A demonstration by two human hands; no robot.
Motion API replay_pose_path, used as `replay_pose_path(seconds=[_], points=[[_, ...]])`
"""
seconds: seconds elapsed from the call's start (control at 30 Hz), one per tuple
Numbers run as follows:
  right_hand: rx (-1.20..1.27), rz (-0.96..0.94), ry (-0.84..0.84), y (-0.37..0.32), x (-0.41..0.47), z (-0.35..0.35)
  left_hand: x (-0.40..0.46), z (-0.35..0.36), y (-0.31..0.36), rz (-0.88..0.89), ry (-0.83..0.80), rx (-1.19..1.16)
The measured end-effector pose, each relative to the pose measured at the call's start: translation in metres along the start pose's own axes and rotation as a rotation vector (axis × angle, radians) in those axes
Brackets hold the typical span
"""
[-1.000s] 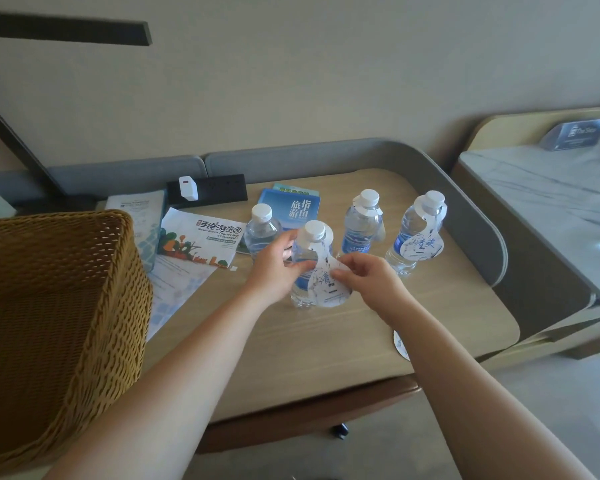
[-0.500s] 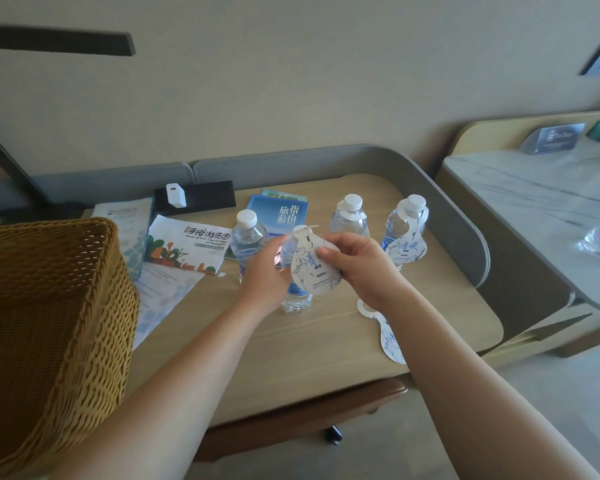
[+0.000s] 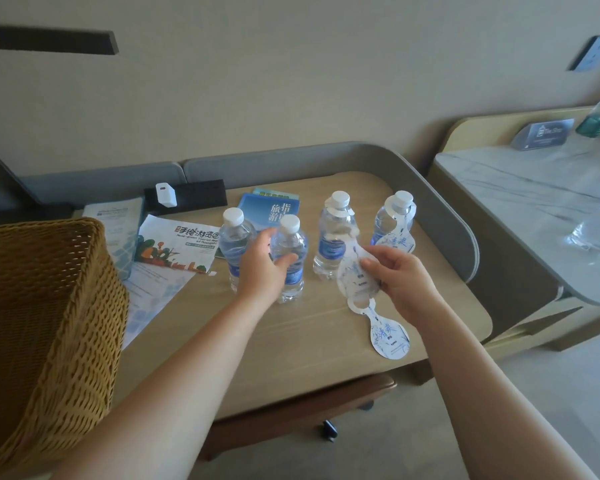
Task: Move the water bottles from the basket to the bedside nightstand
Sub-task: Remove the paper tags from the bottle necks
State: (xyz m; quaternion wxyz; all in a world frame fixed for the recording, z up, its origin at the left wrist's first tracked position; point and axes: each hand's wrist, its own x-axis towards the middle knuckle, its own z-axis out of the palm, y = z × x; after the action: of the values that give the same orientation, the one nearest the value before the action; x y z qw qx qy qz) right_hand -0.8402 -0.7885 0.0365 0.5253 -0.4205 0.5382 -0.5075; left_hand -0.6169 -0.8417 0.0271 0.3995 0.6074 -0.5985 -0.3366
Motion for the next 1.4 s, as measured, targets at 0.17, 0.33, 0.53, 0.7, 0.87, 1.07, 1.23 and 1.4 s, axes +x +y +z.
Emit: replay_pose_path(seconds=[0.17, 0.33, 0.53, 0.7, 0.87, 1.07, 1.23, 1.4], points=[[-0.053, 0.177, 0.135, 0.05, -0.016, -0.052, 0.012, 0.017, 0.006, -0.01, 0.078, 0.071], [-0.145, 0.303, 0.193, 0.095, -0.019, -0.074, 0.02, 0.027, 0.009, -0.005, 0.134, 0.098], [-0.504, 0.309, 0.271, 0.109, -0.014, -0.077, 0.016, 0.034, 0.012, 0.002, 0.164, 0.171], [-0.603, 0.206, 0.325, 0.091, -0.007, -0.082, -0.01, 0.038, 0.022, 0.257, 0.264, 0.21], [-0.497, 0.027, 0.431, 0.041, 0.023, -0.082, -0.024, 0.058, 0.053, 0.605, 0.188, 0.176], [-0.431, 0.093, 0.42, 0.007, 0.058, -0.071, -0.027, 0.111, 0.082, 0.466, -0.195, 0.008], [-0.394, 0.148, 0.371, 0.015, 0.059, -0.073, 0.004, 0.129, 0.094, 0.015, -0.457, -0.152], [-0.278, 0.008, 0.305, 0.005, 0.053, -0.075, 0.02, 0.13, 0.084, -0.042, -0.531, -0.24]])
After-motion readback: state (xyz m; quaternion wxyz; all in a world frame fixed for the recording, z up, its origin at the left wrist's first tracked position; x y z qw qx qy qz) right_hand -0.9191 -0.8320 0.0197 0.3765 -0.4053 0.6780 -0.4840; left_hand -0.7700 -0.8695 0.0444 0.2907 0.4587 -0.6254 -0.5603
